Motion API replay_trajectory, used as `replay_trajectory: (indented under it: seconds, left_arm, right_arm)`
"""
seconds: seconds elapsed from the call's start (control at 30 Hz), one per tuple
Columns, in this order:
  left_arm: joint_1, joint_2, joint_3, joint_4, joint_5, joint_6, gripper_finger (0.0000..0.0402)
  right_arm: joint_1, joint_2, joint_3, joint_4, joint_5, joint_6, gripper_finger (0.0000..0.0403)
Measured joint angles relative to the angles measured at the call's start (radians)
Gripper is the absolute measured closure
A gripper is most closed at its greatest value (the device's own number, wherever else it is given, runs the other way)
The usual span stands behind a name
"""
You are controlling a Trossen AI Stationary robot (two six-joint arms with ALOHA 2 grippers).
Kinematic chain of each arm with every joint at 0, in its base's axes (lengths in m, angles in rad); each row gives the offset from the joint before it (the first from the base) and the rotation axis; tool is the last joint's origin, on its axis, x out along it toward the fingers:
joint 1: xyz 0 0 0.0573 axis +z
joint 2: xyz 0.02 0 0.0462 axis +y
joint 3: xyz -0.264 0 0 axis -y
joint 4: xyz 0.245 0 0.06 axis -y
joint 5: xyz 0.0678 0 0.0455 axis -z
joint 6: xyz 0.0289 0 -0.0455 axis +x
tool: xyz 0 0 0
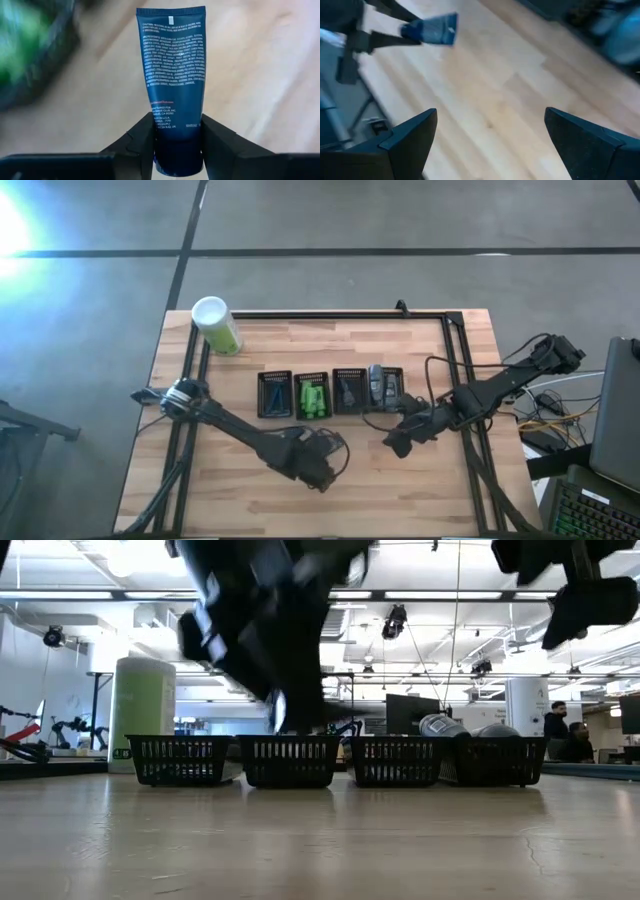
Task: Pick & Place Travel size toiletries
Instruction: Put the blue shave cream into the middle right black basket
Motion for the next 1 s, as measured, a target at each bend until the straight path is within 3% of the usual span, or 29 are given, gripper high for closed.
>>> replay_trajectory:
  seconds: [0.2,0.33,0.5,0.77,1.0]
  left_arm:
    - [-0.032,-0.062,0.006,0.062,-0.219,0.315,0.0274]
    - [-0.024,-0.080,0.008,0.102,-0.302,0.456,0.0274]
    - [-0.015,-0.081,0.017,0.165,-0.333,0.612,0.0274]
    - [-0.004,-0.084,0.020,0.229,-0.374,0.684,0.0274]
    - [0.020,-0.085,0.020,0.308,-0.375,0.738,0.0274]
  right_arm:
    - [-0.009,0.001,-0.001,0.193,-0.012,-0.021,0.0039]
    - [-0.037,0.006,-0.001,0.290,-0.011,-0.058,0.0039]
    - [-0.086,0.006,-0.001,0.302,-0.011,-0.093,0.0039]
    - [-0.130,0.006,-0.001,0.303,-0.029,-0.123,0.0040]
    - [-0.131,0.007,-0.001,0.303,-0.050,-0.133,0.0092]
